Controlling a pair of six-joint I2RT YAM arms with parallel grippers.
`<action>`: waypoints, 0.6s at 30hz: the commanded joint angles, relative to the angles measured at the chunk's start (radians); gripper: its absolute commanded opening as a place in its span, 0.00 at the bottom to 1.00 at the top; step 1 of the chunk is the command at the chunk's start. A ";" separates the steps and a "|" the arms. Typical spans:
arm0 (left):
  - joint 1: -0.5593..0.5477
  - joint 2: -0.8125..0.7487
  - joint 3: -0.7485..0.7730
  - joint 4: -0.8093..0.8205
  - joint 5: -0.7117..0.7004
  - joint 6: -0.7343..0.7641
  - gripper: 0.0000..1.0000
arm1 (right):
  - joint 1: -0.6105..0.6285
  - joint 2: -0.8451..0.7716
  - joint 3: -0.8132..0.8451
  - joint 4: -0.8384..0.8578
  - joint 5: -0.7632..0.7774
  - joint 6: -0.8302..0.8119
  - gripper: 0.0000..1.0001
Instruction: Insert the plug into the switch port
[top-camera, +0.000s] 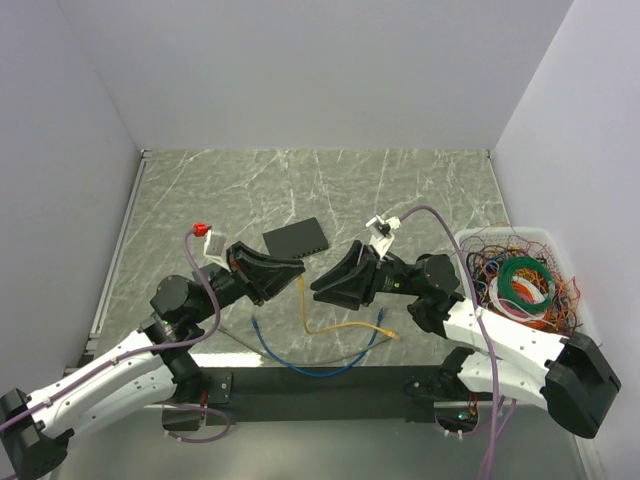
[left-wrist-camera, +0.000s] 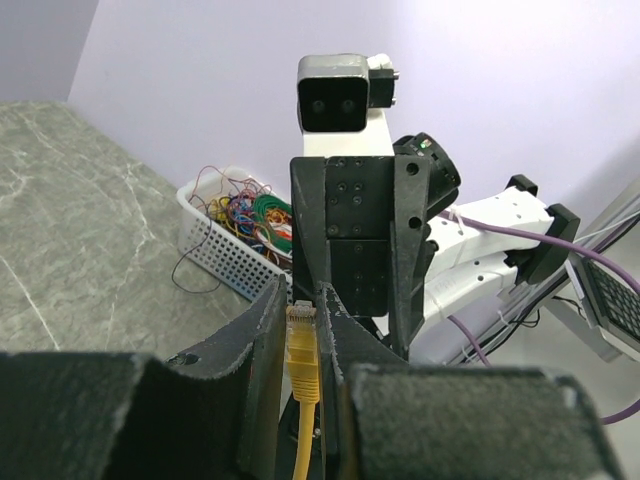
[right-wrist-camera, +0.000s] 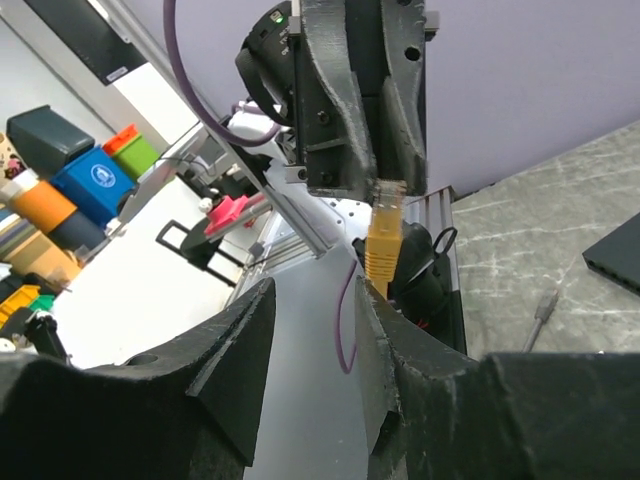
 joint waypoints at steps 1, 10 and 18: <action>0.002 -0.009 -0.001 0.075 0.019 -0.019 0.01 | 0.008 0.005 0.019 0.031 0.040 -0.031 0.44; 0.002 -0.020 -0.019 0.092 0.015 -0.041 0.01 | 0.046 0.008 0.064 -0.090 0.153 -0.133 0.42; 0.001 -0.006 -0.025 0.118 0.009 -0.047 0.01 | 0.114 0.043 0.104 -0.132 0.199 -0.187 0.41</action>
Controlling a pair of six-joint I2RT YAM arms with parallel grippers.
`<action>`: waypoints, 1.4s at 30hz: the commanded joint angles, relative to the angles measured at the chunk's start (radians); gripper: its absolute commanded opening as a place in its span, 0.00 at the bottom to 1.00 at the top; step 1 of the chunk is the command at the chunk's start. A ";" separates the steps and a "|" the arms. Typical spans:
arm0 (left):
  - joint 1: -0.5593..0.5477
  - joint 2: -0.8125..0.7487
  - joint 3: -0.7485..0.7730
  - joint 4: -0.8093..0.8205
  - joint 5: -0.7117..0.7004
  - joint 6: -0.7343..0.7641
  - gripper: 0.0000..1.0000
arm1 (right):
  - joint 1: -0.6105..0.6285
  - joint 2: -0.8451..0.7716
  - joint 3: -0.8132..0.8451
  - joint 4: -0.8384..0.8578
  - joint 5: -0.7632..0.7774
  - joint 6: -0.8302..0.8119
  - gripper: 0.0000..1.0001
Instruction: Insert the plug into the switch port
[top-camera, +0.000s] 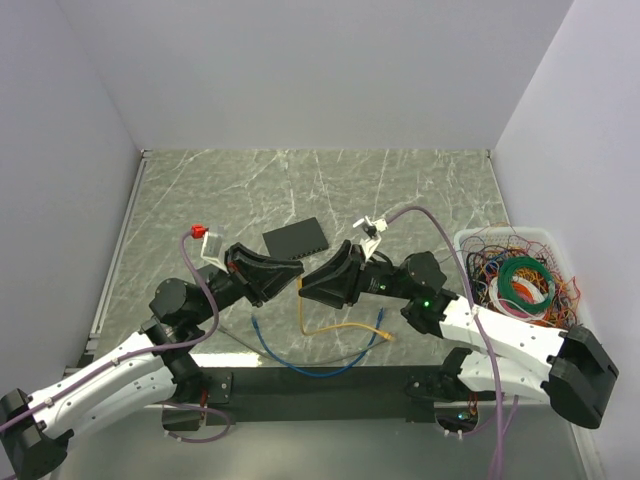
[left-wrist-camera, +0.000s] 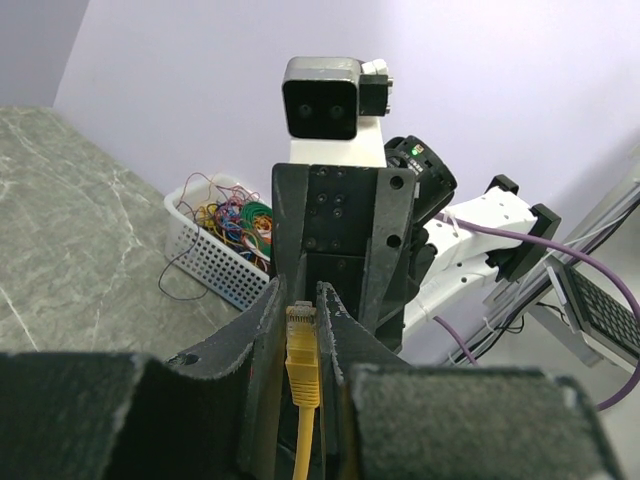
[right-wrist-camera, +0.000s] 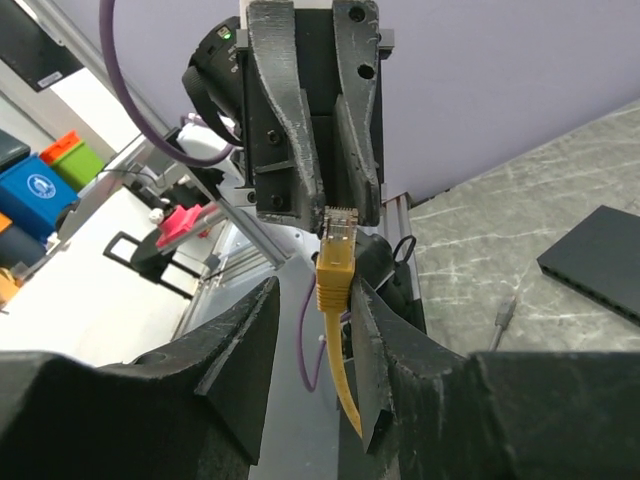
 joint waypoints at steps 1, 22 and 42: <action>0.000 0.003 -0.001 0.065 0.009 -0.014 0.01 | 0.016 0.022 0.044 0.020 0.028 -0.029 0.41; 0.000 -0.029 -0.020 -0.011 -0.049 -0.007 0.01 | 0.017 -0.009 -0.004 -0.003 0.126 -0.028 0.00; 0.002 -0.078 -0.045 -0.222 -0.219 0.018 0.77 | -0.009 -0.047 0.001 -0.264 0.220 -0.122 0.00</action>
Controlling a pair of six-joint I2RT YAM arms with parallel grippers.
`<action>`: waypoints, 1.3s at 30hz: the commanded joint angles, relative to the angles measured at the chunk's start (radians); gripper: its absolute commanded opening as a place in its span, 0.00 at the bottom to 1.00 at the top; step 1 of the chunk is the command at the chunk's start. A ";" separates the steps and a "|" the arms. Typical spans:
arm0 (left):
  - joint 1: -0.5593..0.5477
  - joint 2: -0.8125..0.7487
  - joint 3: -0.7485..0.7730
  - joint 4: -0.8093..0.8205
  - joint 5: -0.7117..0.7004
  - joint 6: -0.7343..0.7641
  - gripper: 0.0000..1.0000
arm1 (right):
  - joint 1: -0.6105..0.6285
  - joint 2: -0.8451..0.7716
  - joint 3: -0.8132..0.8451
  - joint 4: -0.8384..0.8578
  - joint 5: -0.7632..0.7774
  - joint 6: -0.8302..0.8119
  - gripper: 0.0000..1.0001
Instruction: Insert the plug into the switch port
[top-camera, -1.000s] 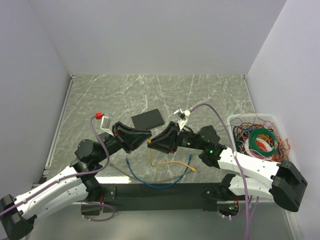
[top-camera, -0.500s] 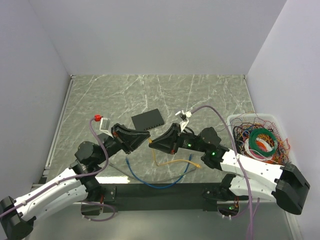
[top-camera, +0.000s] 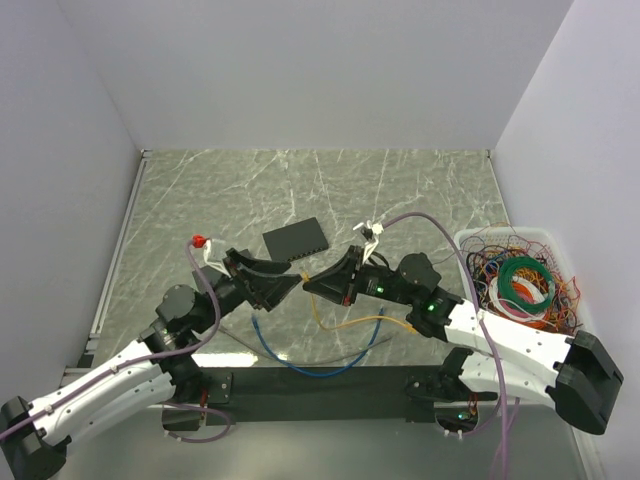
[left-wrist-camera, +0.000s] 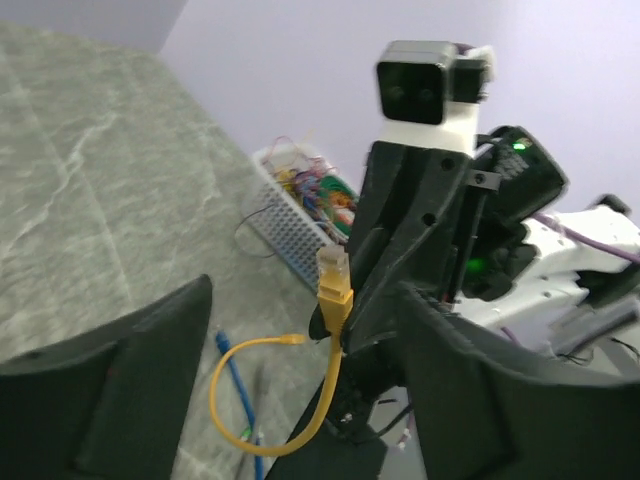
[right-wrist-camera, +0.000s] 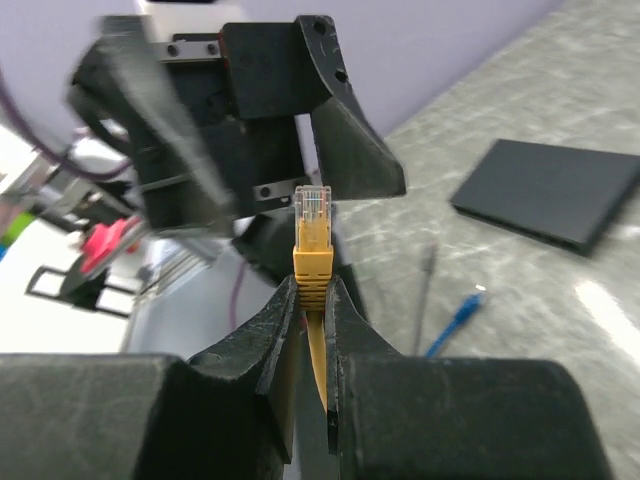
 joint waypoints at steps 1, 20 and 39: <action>0.002 0.002 0.060 -0.119 -0.094 0.044 0.83 | -0.011 0.003 0.021 -0.089 0.076 -0.051 0.00; 0.364 0.522 0.256 -0.069 -0.016 0.172 0.93 | -0.014 0.386 0.170 -0.535 0.379 -0.174 0.00; 0.585 1.283 0.623 -0.009 0.220 0.174 0.87 | -0.032 0.428 0.173 -0.552 0.422 -0.204 0.00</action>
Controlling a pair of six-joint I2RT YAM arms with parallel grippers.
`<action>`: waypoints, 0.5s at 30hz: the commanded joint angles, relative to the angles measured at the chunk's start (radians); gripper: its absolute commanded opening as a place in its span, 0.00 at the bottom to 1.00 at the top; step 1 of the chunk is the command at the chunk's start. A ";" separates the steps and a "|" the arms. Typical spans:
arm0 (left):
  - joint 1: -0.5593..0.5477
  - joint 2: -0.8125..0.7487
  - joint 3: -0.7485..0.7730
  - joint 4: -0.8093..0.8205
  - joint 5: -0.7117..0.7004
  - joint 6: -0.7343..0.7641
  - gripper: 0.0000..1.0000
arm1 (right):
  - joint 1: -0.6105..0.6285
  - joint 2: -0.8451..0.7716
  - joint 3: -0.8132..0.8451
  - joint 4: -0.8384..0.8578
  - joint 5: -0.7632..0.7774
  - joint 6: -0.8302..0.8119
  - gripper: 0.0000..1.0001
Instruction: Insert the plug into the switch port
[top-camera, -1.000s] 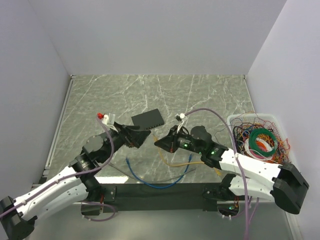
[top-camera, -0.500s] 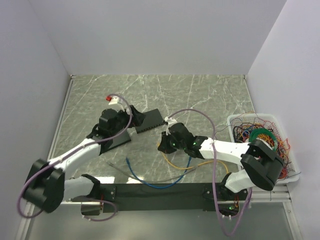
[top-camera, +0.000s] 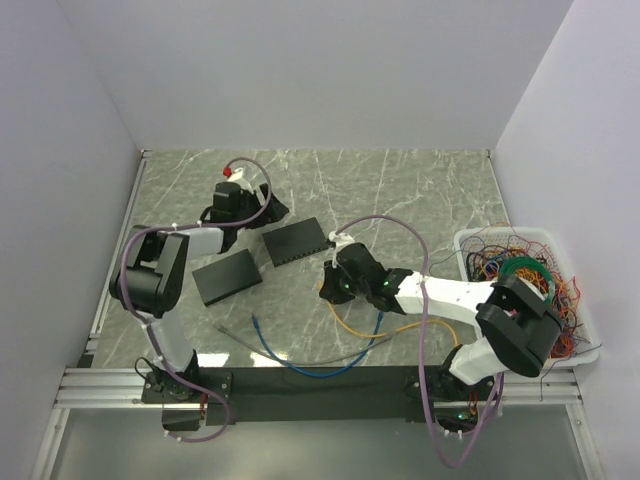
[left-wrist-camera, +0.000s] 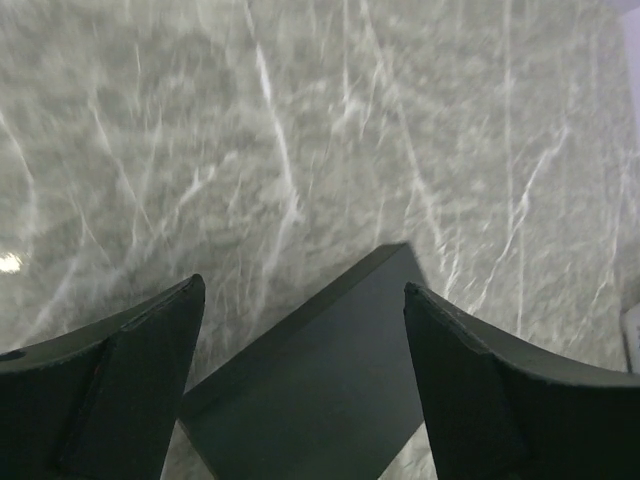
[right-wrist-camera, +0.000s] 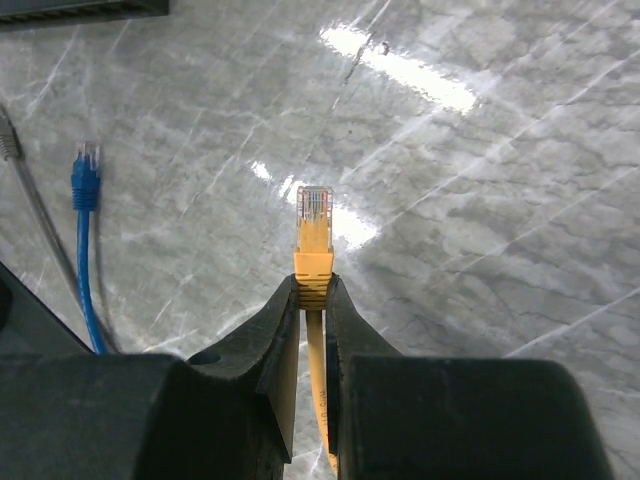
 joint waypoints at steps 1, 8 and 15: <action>-0.003 0.028 0.021 0.005 0.060 -0.012 0.85 | -0.011 -0.033 0.000 0.006 0.026 -0.020 0.00; -0.003 0.032 -0.040 0.002 0.053 -0.040 0.82 | -0.011 -0.080 -0.026 -0.001 0.038 -0.020 0.00; -0.029 -0.056 -0.146 -0.009 0.050 -0.093 0.79 | -0.014 -0.109 -0.049 -0.014 0.058 -0.023 0.00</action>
